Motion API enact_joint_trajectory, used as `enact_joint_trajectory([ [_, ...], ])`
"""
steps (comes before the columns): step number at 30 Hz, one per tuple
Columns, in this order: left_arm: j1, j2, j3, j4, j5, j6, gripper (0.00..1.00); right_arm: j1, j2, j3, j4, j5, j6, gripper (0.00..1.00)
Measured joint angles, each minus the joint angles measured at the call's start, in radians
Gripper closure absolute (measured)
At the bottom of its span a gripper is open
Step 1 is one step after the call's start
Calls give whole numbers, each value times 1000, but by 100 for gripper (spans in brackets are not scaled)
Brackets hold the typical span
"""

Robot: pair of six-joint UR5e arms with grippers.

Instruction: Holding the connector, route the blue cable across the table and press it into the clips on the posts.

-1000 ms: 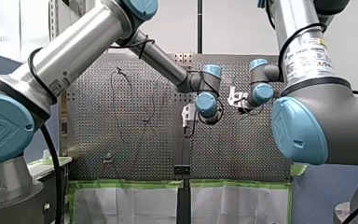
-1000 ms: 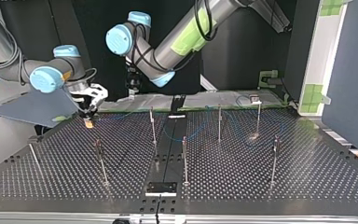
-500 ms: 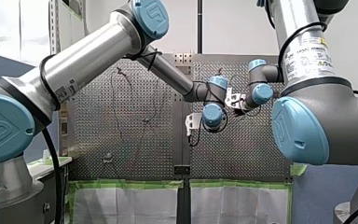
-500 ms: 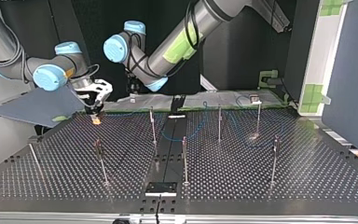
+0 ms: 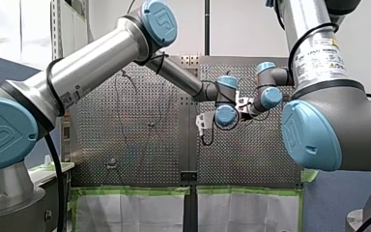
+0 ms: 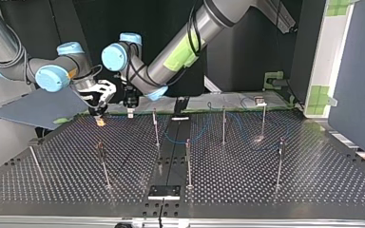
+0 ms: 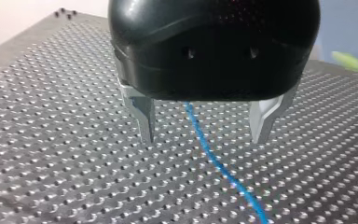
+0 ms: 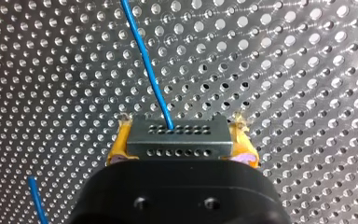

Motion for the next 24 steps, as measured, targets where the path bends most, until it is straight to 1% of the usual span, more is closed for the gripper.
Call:
enact_joint_trajectory([
  [5,11,-20,28,0,13,-5,0,0,0,0,0,-6,0,100],
  [9,26,-50,43,-6,26,-17,0,0,0,-1,-1,-7,0,100],
  [13,36,-76,50,-9,27,-28,0,0,0,-1,-2,-8,0,100],
  [18,45,-83,54,-14,26,-35,0,0,-1,-1,-3,-8,0,100],
  [24,42,-83,55,-20,24,-43,0,-3,-1,-2,-4,-8,0,100],
])
